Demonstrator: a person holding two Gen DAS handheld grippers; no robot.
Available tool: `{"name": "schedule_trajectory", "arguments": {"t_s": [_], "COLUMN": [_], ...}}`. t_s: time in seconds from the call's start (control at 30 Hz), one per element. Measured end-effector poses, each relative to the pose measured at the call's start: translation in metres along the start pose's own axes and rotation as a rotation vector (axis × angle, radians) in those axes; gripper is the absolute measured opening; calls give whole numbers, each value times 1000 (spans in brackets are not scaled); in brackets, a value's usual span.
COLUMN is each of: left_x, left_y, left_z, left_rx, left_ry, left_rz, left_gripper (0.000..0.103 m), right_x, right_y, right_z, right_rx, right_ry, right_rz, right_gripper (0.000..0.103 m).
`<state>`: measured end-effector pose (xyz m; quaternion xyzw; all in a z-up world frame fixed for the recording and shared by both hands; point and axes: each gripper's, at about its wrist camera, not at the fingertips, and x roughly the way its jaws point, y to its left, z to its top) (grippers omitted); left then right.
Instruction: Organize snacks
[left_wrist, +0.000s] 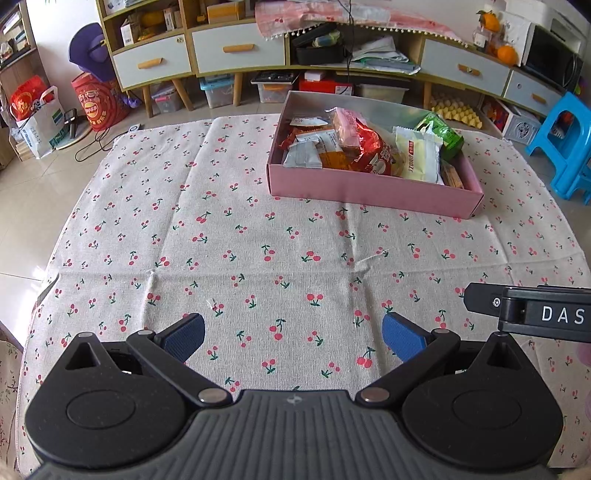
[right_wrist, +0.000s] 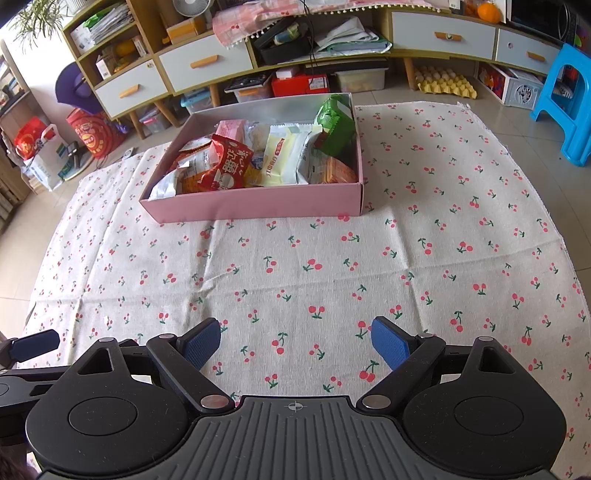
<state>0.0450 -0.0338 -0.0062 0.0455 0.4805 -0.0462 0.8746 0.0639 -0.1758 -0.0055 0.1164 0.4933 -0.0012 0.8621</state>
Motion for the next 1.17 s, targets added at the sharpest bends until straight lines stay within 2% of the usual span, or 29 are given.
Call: {"name": "schedule_trajectory", "arguments": {"t_s": [1.17], "left_x": [1], "left_y": [0], "left_z": [-2], "left_rx": [11], "left_ry": [6], "left_rz": [-10], "left_gripper": [102], "right_x": [3], "right_y": [0], "right_z": [-2], "right_rx": [-2], "right_ry": [6], "right_rz": [-1], "right_gripper": [91]}}
